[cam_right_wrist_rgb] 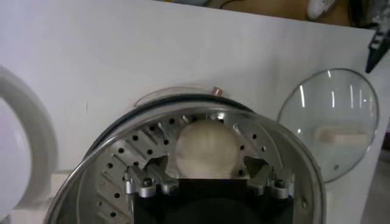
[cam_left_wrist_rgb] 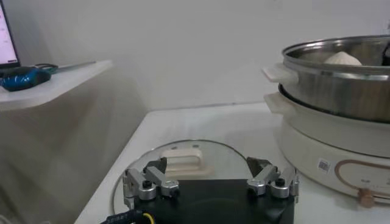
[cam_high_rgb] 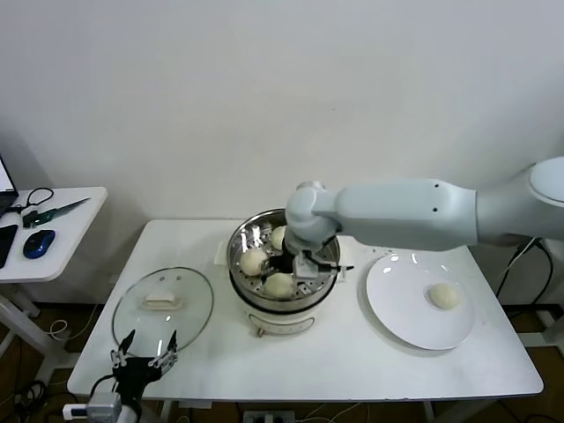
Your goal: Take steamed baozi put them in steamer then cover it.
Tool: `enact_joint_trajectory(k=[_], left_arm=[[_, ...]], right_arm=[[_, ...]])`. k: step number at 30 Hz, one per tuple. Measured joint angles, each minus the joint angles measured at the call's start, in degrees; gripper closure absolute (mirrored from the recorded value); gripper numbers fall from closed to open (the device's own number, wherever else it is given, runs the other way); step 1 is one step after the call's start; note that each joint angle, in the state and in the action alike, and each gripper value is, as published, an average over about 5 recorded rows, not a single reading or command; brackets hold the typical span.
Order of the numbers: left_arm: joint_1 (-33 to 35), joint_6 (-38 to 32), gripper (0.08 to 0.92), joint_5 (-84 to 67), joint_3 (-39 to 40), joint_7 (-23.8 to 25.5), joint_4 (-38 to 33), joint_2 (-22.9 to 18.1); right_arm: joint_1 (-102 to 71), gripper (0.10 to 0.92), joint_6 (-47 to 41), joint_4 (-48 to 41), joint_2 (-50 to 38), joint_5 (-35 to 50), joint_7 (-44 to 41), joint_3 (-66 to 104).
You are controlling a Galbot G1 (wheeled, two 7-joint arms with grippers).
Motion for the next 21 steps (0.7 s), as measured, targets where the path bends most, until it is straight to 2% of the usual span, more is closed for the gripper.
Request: enact_joint_trajectory(k=[6,12,21], left_arm=[[-0.33,0.16,0.177,0.0,0.07,0.12,0.21,0.06],[-1.02,0.39,0.177,0.02,0.41,0.4,0.61,0.13],[-1.66,0.88,0.177,0.66,0.81,0.79,1.13,0.13]], right_arm=[[7.04,0.203,-0.6,-3.63,-4.95,10.42,-4.95,-2.82],[12.66,0.203,-6.5,-7.15,-13.27,20.59,-8.31,-8.88],[6.68,0.203,-17.78,-10.81,-28.31,23.71,-8.73,-9.32]])
